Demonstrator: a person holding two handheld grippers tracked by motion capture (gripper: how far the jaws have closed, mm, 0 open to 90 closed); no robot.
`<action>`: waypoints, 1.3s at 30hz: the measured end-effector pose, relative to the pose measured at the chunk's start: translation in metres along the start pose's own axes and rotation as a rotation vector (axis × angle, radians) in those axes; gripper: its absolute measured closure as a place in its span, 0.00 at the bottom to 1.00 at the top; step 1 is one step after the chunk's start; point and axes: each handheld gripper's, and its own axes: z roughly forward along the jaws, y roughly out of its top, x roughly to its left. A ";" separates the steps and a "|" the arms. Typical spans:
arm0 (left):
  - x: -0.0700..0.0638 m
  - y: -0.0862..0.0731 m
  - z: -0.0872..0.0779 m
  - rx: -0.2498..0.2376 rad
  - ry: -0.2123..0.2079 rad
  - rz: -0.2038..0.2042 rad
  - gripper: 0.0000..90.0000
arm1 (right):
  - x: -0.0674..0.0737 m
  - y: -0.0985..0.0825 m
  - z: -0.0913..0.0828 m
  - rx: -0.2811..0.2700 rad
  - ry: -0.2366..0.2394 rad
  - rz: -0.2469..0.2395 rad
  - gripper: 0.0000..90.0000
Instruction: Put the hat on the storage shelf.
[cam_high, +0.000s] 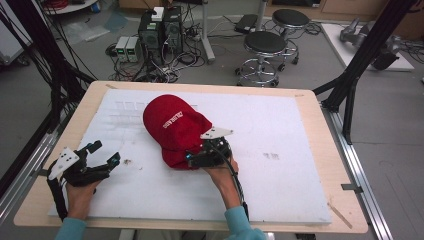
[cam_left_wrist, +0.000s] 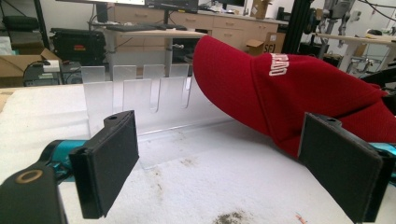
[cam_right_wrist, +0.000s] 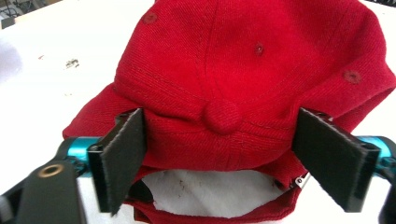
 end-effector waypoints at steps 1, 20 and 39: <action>0.000 0.000 0.000 0.000 0.000 0.000 0.14 | 0.000 0.000 0.000 0.004 0.000 -0.002 0.26; -0.001 0.000 0.000 -0.001 0.000 0.003 0.14 | 0.009 0.003 0.001 0.068 -0.090 -0.112 0.84; 0.001 0.001 0.000 0.003 -0.031 -0.018 0.14 | 0.005 0.027 -0.051 -0.045 -0.119 -0.287 0.85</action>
